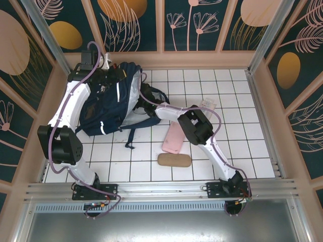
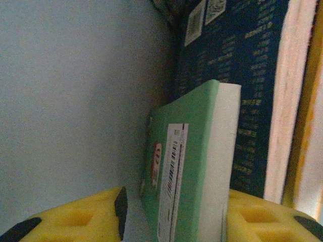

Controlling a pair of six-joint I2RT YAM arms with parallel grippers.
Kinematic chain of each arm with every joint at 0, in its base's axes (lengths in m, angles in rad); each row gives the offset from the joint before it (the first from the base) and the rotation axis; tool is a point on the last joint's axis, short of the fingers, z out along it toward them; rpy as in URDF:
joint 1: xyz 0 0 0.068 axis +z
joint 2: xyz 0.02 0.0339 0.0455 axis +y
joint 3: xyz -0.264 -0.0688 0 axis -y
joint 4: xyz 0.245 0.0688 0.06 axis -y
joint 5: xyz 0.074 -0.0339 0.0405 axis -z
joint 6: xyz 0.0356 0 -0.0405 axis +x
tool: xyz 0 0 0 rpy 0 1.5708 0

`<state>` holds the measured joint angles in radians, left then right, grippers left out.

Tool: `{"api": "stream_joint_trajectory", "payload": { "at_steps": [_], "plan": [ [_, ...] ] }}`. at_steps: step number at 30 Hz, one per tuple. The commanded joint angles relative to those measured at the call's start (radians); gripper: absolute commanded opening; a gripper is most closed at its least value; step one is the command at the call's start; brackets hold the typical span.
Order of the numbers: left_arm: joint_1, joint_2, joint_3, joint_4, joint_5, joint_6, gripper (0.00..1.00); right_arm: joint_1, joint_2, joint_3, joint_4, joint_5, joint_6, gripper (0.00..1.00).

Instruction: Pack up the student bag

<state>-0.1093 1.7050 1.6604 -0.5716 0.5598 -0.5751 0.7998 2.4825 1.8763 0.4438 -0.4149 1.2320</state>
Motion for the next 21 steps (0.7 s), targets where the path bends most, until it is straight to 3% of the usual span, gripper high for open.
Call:
{"api": "stream_joint_trajectory", "payload": {
  "at_steps": [1,14,17,21],
  "plan": [
    [-0.006,-0.076,0.018,0.149,0.084,0.005,0.0,-0.016,-0.093,-0.041,-0.095,-0.02,-0.088,0.49],
    [-0.004,-0.097,-0.076,0.224,0.087,-0.011,0.0,-0.048,-0.298,-0.246,-0.207,-0.002,-0.197,0.56],
    [-0.004,-0.105,-0.107,0.251,0.092,-0.018,0.0,-0.053,-0.304,-0.281,-0.17,-0.015,-0.181,0.5],
    [-0.004,-0.116,-0.143,0.285,0.107,-0.04,0.0,-0.052,-0.226,-0.219,-0.183,-0.053,-0.17,0.22]
  ]
}}
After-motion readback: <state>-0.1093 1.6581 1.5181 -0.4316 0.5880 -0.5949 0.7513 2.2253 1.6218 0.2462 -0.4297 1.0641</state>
